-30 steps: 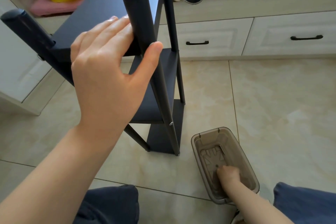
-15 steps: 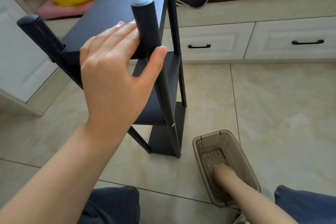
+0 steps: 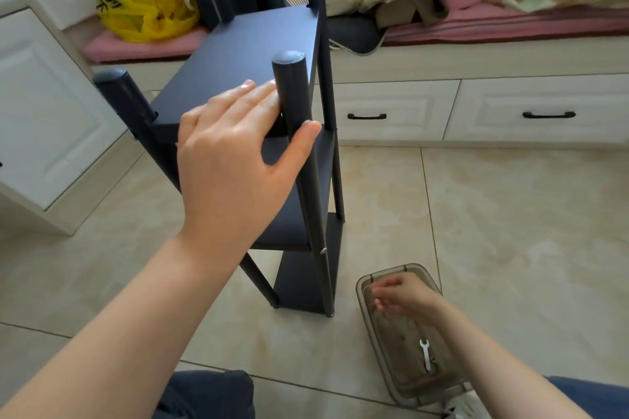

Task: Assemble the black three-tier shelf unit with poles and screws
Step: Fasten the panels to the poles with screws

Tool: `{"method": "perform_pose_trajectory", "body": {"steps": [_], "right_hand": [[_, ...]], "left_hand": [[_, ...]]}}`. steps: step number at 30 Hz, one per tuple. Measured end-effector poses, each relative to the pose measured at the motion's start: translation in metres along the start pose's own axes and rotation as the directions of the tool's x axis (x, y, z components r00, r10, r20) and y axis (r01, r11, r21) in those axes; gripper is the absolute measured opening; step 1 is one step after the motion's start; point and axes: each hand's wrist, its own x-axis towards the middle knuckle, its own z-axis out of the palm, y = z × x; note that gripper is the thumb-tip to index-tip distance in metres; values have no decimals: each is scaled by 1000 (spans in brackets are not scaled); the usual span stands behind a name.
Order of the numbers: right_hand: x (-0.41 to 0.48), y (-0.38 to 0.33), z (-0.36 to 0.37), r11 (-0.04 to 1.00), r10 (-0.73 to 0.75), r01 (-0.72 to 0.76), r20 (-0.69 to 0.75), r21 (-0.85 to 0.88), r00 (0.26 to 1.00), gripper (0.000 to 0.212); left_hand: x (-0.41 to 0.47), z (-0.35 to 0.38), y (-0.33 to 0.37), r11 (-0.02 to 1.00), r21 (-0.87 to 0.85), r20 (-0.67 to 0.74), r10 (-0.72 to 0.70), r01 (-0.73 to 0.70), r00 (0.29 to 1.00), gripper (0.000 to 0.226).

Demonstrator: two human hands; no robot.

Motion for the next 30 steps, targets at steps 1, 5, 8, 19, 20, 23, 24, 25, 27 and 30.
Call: {"method": "perform_pose_trajectory", "body": {"steps": [1,5,8,19,20,23,24,25,27,30], "right_hand": [[0,-4,-1,995,-4,3,10,97,1000,18],[-8,-22,-2,945,22,-37,48,326,999,42],[-13,-32,1,926,-5,-13,44,378,999,48],[-34,-103,58,759,-252,195,4,621,968,30],[-38,-114,67,746,-276,224,-14,627,961,26],[-50,-143,98,745,-381,349,-68,569,922,22],[-53,-152,109,761,-427,412,-92,502,900,24],[-56,-160,121,773,-472,475,-118,420,874,24],[-59,-171,145,773,-551,577,-173,264,816,19],[-56,-181,181,728,-640,669,-202,150,742,9]], "left_hand": [[0,0,-1,1000,1,-6,4,-4,1000,47],[-2,-2,-5,1000,5,-22,15,-14,1000,47],[-2,-2,-5,1000,-1,-22,16,-16,1000,48],[9,-15,-24,999,33,130,-12,8,991,52],[10,-18,-30,999,12,139,-37,35,990,52],[12,-30,-54,990,-70,143,-115,126,983,47],[14,-35,-63,981,-108,146,-145,161,979,45],[15,-40,-73,970,-147,151,-169,192,974,41],[17,-50,-92,945,-219,174,-208,243,963,26],[18,-60,-122,903,-297,215,-255,312,943,21]]}}
